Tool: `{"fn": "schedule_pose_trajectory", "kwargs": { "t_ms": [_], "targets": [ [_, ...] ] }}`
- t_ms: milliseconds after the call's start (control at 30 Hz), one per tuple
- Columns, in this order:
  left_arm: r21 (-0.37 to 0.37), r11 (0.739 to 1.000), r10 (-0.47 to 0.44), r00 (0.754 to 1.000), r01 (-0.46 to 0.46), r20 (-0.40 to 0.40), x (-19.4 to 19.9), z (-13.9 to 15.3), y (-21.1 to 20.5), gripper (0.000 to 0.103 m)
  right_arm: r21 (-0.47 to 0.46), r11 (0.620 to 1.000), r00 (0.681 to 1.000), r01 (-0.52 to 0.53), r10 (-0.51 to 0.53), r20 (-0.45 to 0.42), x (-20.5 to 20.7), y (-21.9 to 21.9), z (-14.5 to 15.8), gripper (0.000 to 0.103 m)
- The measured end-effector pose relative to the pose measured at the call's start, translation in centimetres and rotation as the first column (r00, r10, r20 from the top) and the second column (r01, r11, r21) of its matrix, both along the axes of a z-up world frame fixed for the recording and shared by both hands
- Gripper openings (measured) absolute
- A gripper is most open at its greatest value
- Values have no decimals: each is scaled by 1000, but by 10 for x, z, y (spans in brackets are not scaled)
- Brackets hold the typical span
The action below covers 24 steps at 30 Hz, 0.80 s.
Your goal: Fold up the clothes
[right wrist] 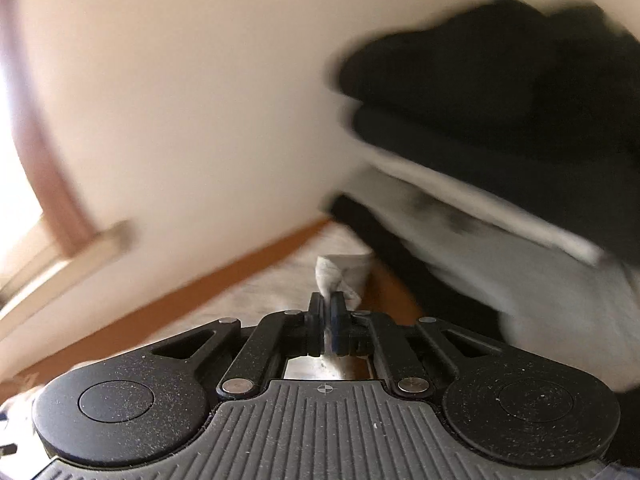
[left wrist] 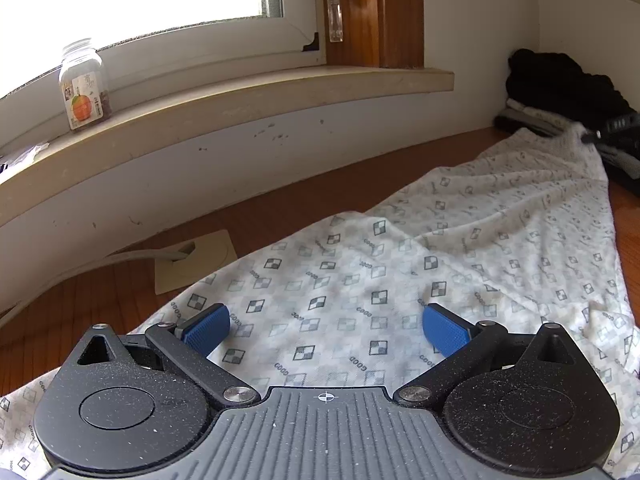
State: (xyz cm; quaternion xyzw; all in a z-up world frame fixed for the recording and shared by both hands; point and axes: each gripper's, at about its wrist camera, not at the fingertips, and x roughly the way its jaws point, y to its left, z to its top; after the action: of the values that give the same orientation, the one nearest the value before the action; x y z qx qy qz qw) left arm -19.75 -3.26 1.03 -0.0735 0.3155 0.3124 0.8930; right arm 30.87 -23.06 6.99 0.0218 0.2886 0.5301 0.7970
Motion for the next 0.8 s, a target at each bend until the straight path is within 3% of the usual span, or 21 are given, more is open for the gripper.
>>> {"fn": "schedule_pose_trajectory", "kwargs": {
  "t_ms": [100, 167, 267, 333, 400, 467, 667, 800],
  "targets": [
    [2, 1000, 3, 1000, -3, -1, 0, 0, 0, 102, 34, 987, 986, -155, 152, 62, -52, 19, 23, 4],
    [2, 1000, 4, 1000, -4, -1, 0, 0, 0, 102, 48, 959, 957, -280, 274, 99, -96, 29, 34, 4],
    [3, 1000, 5, 1000, -5, 0, 0, 0, 0, 102, 32, 882, 877, -471, 463, 129, -167, 26, 31, 4],
    [5, 1000, 6, 1000, -6, 0, 0, 0, 0, 102, 5, 827, 819, -563, 557, 138, -209, 17, 19, 4],
    [5, 1000, 6, 1000, -6, -1, 0, 0, 0, 102, -29, 790, 782, -613, 612, 119, -233, 9, 3, 4],
    [5, 1000, 4, 1000, -4, -3, 0, 0, 0, 102, -80, 786, 771, -613, 617, 160, -249, 1, -10, 4],
    [7, 1000, 5, 1000, -5, -5, 0, 0, 0, 102, -112, 797, 778, -593, 604, 175, -257, -2, -34, 7],
    [8, 1000, 5, 1000, -5, -9, 1, -1, -1, 102, -124, 806, 778, -578, 591, 214, -261, -2, -36, 17]
  ]
}}
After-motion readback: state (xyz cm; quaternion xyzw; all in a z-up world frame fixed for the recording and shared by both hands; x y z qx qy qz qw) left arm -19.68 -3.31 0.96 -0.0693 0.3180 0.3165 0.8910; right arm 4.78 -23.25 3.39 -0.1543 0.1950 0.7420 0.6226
